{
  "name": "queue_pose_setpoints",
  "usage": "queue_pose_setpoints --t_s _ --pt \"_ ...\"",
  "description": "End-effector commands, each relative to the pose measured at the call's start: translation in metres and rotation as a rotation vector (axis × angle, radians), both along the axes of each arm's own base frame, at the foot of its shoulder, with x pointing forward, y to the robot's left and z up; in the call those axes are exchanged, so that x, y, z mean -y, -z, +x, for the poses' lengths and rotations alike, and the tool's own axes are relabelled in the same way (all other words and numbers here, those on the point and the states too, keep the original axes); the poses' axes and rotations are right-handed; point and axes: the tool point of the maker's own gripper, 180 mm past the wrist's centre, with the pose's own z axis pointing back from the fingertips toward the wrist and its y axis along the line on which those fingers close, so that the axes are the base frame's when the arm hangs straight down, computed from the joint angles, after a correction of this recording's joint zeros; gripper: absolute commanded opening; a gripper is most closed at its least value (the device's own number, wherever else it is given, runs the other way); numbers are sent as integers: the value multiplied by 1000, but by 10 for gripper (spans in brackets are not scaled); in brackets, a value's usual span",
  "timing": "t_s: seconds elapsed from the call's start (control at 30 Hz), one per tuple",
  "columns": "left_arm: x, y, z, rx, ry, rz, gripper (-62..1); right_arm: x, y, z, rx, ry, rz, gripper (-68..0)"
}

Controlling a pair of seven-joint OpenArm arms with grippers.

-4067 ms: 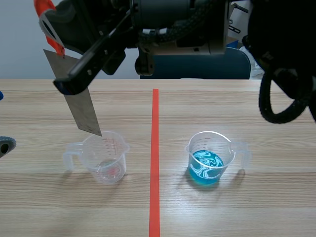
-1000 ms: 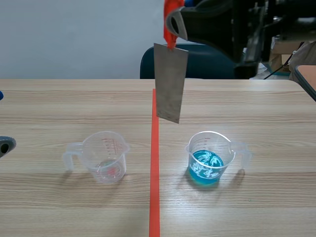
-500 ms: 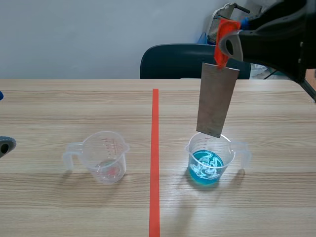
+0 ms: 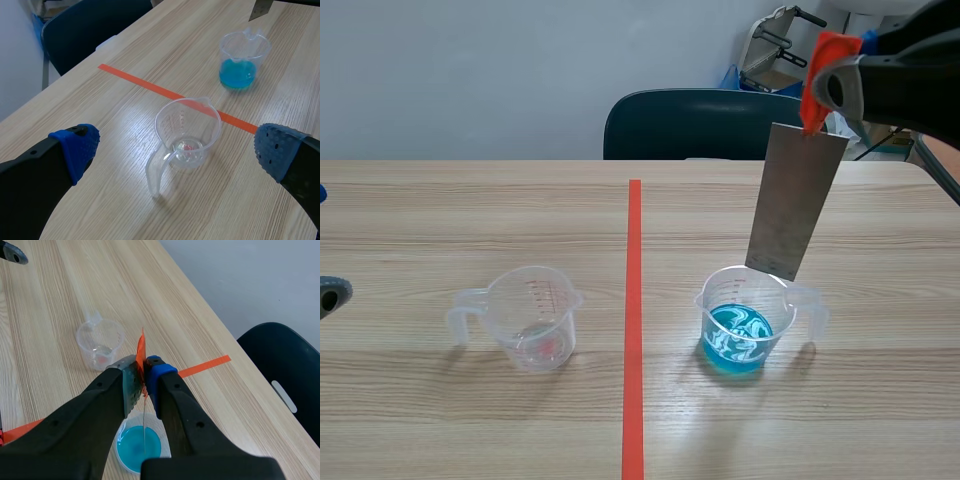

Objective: Do the redox reaction experiment

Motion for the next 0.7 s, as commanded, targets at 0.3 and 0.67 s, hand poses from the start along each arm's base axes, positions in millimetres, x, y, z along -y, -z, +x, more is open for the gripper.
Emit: queue_pose_setpoints --t_s 0.3,0.67 --pt "2 -8 3 25 -5 -24 14 -3 -12 0 29 -14 38 -667" --pt "2 -8 3 25 -5 -24 14 -3 -10 1 37 -6 35 -667"
